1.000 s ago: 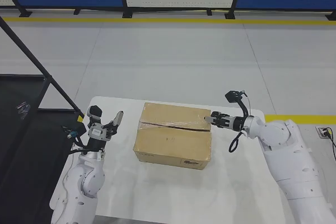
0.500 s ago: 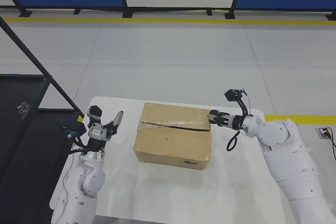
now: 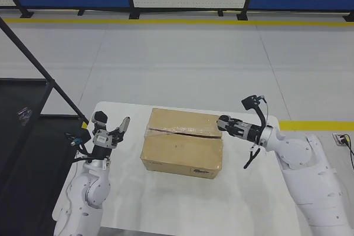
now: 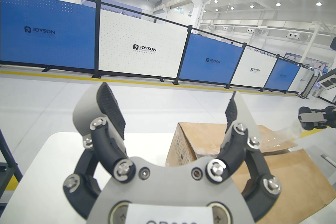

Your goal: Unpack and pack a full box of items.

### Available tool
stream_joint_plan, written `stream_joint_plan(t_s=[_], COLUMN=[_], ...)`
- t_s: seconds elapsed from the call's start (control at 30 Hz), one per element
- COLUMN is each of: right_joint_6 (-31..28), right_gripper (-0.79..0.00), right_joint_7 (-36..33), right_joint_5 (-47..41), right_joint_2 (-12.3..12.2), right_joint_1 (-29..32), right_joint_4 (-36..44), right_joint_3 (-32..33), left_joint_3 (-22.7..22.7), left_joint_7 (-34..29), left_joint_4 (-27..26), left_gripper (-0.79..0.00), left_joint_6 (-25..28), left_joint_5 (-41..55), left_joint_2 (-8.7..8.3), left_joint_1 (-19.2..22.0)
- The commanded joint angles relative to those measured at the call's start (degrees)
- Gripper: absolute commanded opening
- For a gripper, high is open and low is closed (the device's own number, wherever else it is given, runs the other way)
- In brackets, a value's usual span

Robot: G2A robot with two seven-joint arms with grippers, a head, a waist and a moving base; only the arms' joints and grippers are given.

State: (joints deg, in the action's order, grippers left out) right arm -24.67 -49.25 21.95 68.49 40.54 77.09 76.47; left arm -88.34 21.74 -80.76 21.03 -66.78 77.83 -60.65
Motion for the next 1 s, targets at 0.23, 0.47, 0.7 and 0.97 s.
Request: stream_joint_plan(t_s=[0.23,0.47,0.7,0.97], right_joint_6=[2.05,2.56,2.85,1.36], right_gripper=[-0.785,-0.785,-0.785,-0.785], right_joint_7=[0.07,1.23,1.96,2.46], right_joint_5=[0.57,1.12,1.68,1.46], right_joint_2=[-0.63,-1.13,-1.61,-1.95], right_joint_1=[3.4,5.59,7.95,7.69], right_joint_4=[5.69,9.06,11.85,11.16], right_joint_3=[-0.34,-0.03,0.17,-0.38], left_joint_3=[2.55,4.46,4.46,3.74], left_joint_7=[-7.06,-12.65,-12.65,-17.32], left_joint_4=[2.68,6.33,6.33,3.85], left_gripper=[0.0,0.0,0.0,-0.785], left_joint_6=[9.22,10.4,10.4,11.5], left_joint_5=[5.81,8.8,8.8,16.7], left_joint_2=[-0.18,-0.15,-0.15,-0.36], left_joint_1=[2.38,6.21,6.21,5.26])
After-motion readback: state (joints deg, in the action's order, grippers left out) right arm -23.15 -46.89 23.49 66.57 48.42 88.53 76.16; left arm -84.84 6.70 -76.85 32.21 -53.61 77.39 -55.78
